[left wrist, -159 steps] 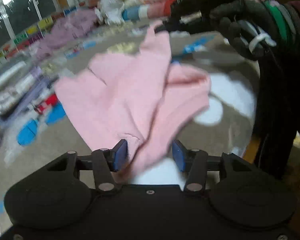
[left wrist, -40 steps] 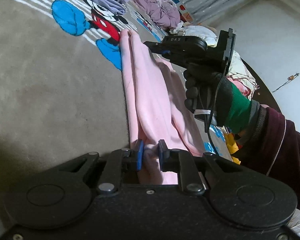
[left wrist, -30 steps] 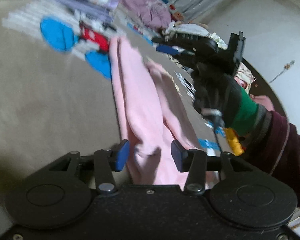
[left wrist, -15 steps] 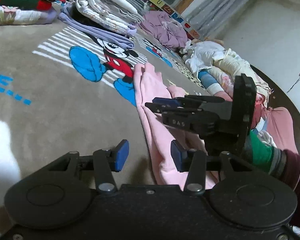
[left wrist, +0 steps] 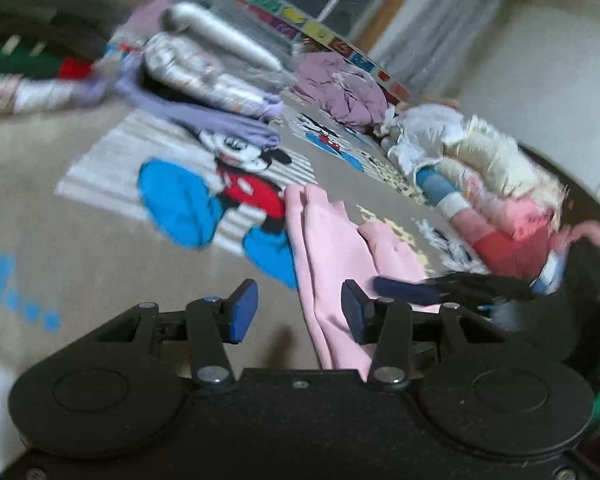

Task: Fold clothes

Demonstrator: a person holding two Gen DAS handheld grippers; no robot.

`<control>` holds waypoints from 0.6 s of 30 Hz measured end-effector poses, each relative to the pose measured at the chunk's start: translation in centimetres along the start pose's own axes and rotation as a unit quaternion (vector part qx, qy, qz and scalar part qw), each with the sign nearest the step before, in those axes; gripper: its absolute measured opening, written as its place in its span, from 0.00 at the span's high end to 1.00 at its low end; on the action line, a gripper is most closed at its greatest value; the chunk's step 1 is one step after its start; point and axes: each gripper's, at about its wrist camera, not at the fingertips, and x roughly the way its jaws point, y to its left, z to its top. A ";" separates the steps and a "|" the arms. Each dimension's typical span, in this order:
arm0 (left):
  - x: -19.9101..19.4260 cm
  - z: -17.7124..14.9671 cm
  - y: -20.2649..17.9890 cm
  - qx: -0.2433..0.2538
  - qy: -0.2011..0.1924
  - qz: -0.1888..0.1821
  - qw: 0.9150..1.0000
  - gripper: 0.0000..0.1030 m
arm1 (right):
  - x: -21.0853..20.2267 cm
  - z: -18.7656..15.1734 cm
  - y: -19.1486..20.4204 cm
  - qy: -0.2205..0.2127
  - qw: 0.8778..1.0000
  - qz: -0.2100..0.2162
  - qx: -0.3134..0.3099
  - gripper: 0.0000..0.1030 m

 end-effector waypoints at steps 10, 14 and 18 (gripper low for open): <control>9.1 4.7 -3.3 0.128 0.035 -0.021 0.991 0.64 | 1.4 0.8 -14.9 -0.015 0.965 0.019 0.263 0.59; 12.5 5.5 -2.1 0.123 0.051 -0.033 0.991 0.64 | 5.6 1.8 -18.7 -0.004 0.947 0.069 0.312 0.58; 14.2 5.7 -1.0 0.114 0.062 -0.038 0.991 0.71 | 10.2 2.3 -21.0 0.032 0.925 0.123 0.358 0.58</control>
